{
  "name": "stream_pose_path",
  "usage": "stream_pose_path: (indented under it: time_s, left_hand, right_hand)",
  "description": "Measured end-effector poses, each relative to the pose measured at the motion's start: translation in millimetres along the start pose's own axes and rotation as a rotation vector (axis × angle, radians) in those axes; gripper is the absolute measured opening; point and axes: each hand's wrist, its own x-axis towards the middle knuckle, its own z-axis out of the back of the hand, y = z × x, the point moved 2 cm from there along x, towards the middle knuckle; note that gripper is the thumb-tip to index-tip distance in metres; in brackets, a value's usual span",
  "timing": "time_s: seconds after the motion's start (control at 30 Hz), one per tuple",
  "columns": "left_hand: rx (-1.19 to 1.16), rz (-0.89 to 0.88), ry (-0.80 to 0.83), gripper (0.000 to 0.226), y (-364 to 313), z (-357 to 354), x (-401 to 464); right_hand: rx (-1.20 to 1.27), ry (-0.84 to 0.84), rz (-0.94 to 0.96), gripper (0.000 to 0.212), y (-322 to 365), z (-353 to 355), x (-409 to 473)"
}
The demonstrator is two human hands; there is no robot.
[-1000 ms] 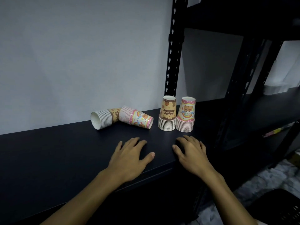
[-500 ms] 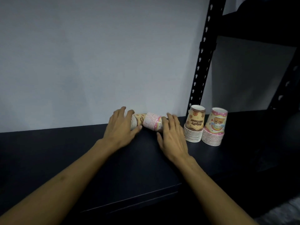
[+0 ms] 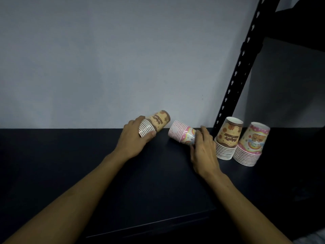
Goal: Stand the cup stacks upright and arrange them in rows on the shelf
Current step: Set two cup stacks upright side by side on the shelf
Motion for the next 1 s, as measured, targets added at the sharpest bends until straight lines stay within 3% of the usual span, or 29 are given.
stream_pose_path:
  time_s: [0.1,0.27,0.5,0.73,0.83,1.0]
  left_hand:
    - [-0.271,0.082,-0.003,0.066,0.3,9.5,-10.6]
    - [-0.363,0.125,0.020,0.069,0.2,18.1,-26.4]
    - [-0.328,0.148,0.061,0.084,-0.4,19.5,-32.0]
    - [-0.218,0.109,0.103,0.089,-9.6,7.0,-31.6]
    - [-0.207,0.111,0.105,0.087,-9.9,2.7,-28.0]
    - [-0.267,0.148,0.181,0.105,-6.1,7.3,-26.1]
  right_hand:
    - [-0.084,-0.001,0.022,0.047,2.9,3.3,-2.5]
    - [-0.045,0.023,-0.009,0.046,5.8,12.9,-11.3]
    - [0.256,0.059,0.087,0.053,4.0,23.0,-38.3]
    - [0.511,0.008,-0.088,0.070,-11.9,33.7,-41.7]
    - [0.549,0.025,-0.147,0.060,-18.1,30.9,-37.3]
    - [0.650,0.037,-0.135,0.050,-22.7,27.9,-34.7]
